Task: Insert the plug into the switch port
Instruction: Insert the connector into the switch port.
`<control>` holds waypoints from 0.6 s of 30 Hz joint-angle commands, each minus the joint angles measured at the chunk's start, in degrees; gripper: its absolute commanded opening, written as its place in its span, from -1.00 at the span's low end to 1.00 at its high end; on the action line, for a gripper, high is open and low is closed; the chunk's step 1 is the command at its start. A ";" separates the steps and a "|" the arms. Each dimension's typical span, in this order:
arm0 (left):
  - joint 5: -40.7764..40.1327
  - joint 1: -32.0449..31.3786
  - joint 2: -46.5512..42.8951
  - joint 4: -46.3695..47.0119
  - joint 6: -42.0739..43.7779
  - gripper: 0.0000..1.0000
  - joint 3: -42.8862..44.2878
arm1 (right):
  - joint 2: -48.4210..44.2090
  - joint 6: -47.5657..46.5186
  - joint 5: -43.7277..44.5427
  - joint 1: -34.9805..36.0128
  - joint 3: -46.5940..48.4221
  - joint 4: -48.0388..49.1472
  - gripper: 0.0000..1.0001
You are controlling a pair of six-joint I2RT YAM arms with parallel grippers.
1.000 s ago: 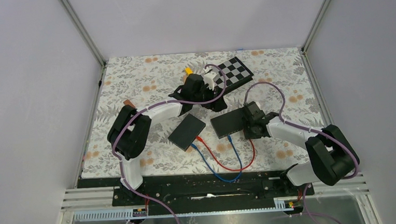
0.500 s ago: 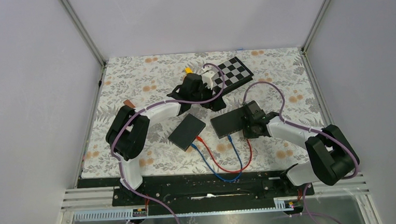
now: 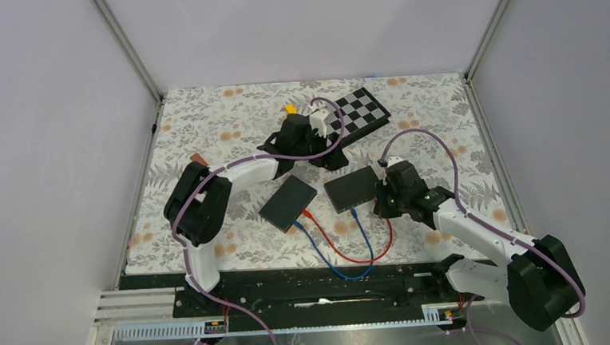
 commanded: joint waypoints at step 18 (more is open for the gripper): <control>-2.23 1.56 -6.06 3.98 2.48 0.54 -8.06 | 13.51 -5.47 10.00 0.32 10.71 -4.81 -0.11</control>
